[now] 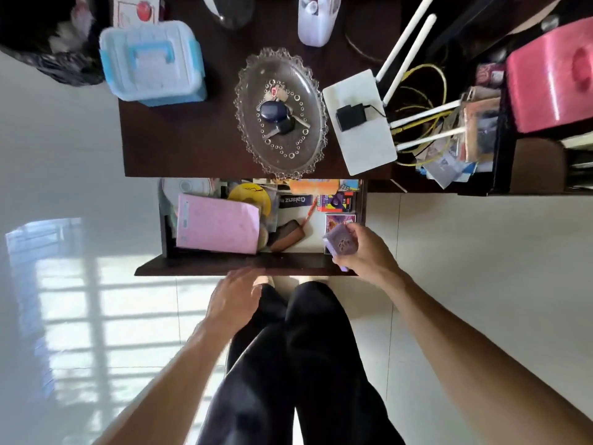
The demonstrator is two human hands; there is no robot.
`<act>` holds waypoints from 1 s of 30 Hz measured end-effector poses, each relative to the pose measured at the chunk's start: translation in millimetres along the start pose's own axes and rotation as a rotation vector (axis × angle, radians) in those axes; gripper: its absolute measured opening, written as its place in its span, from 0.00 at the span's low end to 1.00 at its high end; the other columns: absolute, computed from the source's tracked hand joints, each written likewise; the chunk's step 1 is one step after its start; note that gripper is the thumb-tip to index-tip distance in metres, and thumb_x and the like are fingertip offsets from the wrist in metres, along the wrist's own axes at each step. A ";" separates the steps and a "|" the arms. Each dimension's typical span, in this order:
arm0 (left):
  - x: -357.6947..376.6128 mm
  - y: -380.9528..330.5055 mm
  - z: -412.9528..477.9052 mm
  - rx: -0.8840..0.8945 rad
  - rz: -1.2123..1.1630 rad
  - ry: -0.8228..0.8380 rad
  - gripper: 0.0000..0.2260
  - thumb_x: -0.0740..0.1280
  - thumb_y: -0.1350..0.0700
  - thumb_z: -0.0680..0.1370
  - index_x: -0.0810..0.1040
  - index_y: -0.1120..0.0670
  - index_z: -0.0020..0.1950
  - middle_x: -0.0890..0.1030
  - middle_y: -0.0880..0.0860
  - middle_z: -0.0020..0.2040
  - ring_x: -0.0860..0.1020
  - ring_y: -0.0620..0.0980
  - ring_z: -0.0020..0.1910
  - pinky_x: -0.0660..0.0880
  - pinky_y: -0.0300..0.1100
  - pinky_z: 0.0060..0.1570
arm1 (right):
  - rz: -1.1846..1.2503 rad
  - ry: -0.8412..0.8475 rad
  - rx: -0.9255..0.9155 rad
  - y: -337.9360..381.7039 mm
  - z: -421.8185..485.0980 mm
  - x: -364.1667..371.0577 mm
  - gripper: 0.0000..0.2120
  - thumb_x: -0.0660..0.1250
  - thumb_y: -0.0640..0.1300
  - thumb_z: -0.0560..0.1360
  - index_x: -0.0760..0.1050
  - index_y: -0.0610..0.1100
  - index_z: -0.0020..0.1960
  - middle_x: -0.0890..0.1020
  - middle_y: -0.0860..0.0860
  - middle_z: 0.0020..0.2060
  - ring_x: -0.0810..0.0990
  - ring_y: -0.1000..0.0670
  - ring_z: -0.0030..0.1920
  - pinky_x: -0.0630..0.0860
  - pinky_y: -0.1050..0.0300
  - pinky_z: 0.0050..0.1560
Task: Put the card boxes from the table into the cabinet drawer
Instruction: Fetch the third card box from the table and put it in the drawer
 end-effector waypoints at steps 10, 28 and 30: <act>49.8 53.0 58.3 0.016 0.058 -0.031 0.17 0.58 0.45 0.82 0.74 0.41 0.70 0.74 0.47 0.72 0.69 0.47 0.72 0.61 0.45 0.71 | -0.724 0.015 -0.190 -24.0 79.8 52.3 0.35 0.79 0.42 0.67 0.69 0.49 0.70 0.77 0.48 0.65 0.79 0.44 0.63 0.80 0.46 0.56; 50.3 55.2 70.0 0.021 -0.012 -0.015 0.16 0.56 0.47 0.83 0.77 0.44 0.67 0.76 0.45 0.69 0.69 0.44 0.72 0.61 0.43 0.70 | -0.920 0.224 -0.011 -39.6 71.0 73.5 0.18 0.62 0.42 0.82 0.71 0.46 0.72 0.75 0.46 0.65 0.77 0.43 0.65 0.77 0.46 0.64; 50.5 55.8 69.8 0.026 -0.014 -0.019 0.16 0.56 0.47 0.83 0.77 0.44 0.67 0.77 0.45 0.69 0.70 0.44 0.72 0.61 0.44 0.70 | -0.921 0.187 -0.055 -35.1 72.4 73.7 0.20 0.65 0.42 0.81 0.70 0.47 0.72 0.74 0.45 0.66 0.76 0.43 0.66 0.77 0.46 0.63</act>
Point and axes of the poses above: each hand's wrist, its own z-axis towards the middle knuckle, its own x-axis out of the palm, y = z × x, the point moved 7 cm from there along z, towards the middle knuckle
